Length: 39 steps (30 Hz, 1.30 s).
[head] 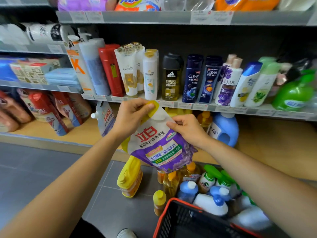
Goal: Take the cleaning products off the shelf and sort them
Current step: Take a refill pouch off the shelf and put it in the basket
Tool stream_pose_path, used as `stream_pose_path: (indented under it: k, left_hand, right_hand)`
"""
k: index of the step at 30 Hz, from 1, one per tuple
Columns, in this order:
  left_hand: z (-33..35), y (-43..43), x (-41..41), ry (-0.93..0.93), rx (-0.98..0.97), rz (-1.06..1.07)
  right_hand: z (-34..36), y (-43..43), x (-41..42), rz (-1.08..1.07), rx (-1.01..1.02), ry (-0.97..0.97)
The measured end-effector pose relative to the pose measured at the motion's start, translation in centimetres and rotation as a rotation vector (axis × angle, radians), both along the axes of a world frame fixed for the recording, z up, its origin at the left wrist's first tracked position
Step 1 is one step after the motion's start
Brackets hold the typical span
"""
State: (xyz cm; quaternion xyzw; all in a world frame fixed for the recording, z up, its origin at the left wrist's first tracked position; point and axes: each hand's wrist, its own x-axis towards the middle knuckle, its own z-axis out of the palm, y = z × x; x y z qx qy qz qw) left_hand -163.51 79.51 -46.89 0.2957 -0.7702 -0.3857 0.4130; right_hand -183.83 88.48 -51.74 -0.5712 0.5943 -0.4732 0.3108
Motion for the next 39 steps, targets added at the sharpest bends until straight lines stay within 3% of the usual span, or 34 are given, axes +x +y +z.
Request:
stream_pose_path:
  k: [4, 11, 14, 20, 25, 32, 34, 37, 39]
  left_hand:
    - [0.4, 2.6, -0.4, -0.068, 0.025, -0.078]
    - [-3.0, 6.2, 0.8, -0.036, 0.438, -0.105]
    - [-5.1, 8.4, 0.1, 0.063, 0.584, -0.176]
    - [-7.4, 11.3, -3.4, 0.263, 0.598, -0.154]
    - [-6.0, 12.1, -5.0, 0.275, 0.553, -0.097]
    - [-3.3, 14.5, -6.0, 0.254, 0.471, -0.129]
    - [-2.7, 14.9, -5.8, 0.215, 0.441, -0.119]
    - [-1.9, 15.0, -5.6, 0.133, 0.372, -0.126]
    - [-1.9, 15.4, -5.6, 0.073, 0.335, -0.154]
  right_hand:
    - [-0.6, 4.6, -0.9, -0.084, -0.010, -0.073]
    - [-1.1, 11.8, -3.9, -0.283, -0.098, -0.269]
    - [-1.3, 13.6, -4.8, -0.351, -0.137, -0.395]
    - [-3.0, 16.1, -5.3, -0.407, -0.090, -0.711]
    - [-4.1, 16.9, -5.4, -0.469, 0.004, -0.754]
    - [-2.7, 17.1, -6.4, -0.495, -0.128, -0.477]
    - [-1.4, 17.6, -6.6, -0.452, -0.209, -0.258]
    - [0.4, 18.4, -6.6, -0.437, -0.270, 0.277]
    - [1.2, 18.5, -6.0, -0.390, -0.237, 0.440]
